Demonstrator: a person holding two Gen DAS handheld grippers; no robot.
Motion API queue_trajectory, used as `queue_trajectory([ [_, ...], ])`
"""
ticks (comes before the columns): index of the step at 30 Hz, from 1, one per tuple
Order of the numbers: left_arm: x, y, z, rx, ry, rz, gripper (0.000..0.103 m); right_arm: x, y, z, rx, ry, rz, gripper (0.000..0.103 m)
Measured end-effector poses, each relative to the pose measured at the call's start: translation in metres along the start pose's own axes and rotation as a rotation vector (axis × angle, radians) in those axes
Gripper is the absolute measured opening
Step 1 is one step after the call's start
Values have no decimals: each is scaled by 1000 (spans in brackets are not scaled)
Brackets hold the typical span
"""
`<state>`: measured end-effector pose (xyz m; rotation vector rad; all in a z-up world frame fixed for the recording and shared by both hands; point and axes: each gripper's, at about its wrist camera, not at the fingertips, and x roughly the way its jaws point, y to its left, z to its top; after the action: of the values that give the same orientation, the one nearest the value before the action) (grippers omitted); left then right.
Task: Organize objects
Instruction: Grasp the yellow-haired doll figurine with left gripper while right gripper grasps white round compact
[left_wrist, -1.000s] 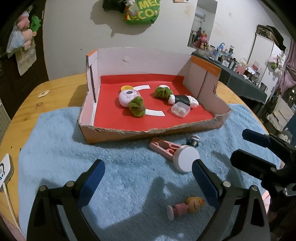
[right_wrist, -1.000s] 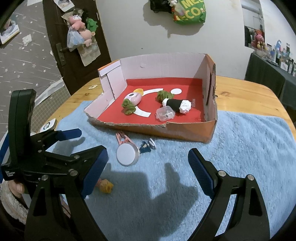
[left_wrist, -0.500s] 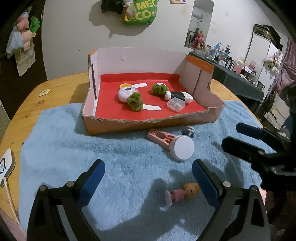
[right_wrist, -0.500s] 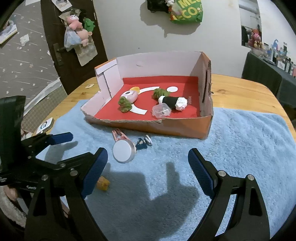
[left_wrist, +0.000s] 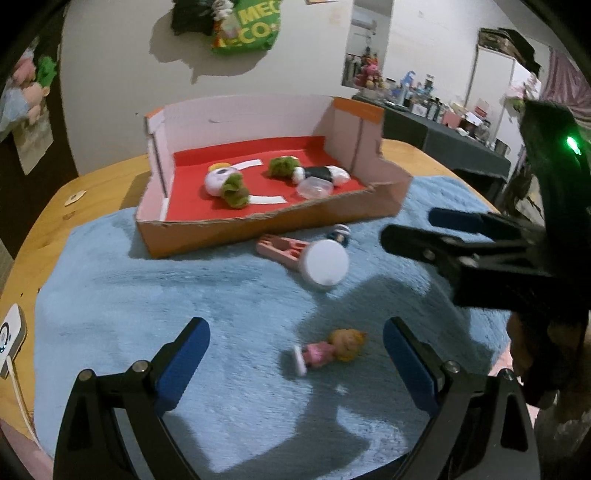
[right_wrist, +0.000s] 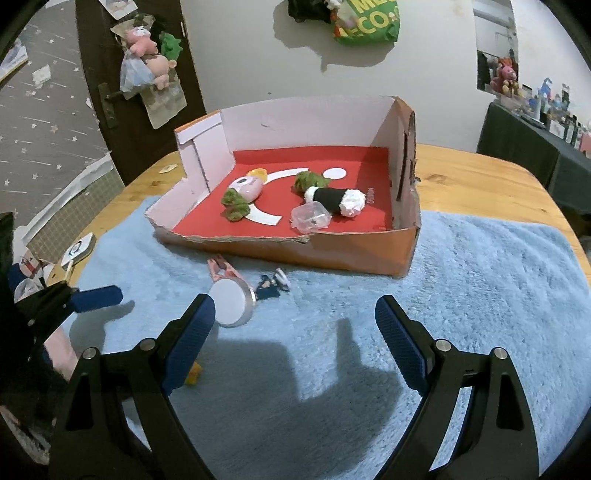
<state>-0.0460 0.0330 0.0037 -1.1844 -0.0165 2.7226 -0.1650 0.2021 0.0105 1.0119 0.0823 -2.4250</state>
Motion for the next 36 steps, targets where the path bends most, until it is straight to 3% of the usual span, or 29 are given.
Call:
queue_trajectory([
  [7,8,-10,-9,14,12,8,91,6,3,-1,-40,12,-7,86],
  [11,15,-9,-14,2,22,32,80,13,14,1,-74,27,6,80],
  [15,21,-5,-18,-21,29,29,77,20,25,2,-98,40,26,79],
  [18,21,-3,-18,-24,15,29,74,27,32,2,-117,59,37,68],
  [25,20,6,-17,-38,3,43,71,42,41,5,-125,96,62,67],
  [31,18,20,-18,-59,-2,44,62,53,50,7,-152,118,55,66],
  [36,17,22,-20,-41,-11,57,51,59,47,5,-148,129,33,54],
])
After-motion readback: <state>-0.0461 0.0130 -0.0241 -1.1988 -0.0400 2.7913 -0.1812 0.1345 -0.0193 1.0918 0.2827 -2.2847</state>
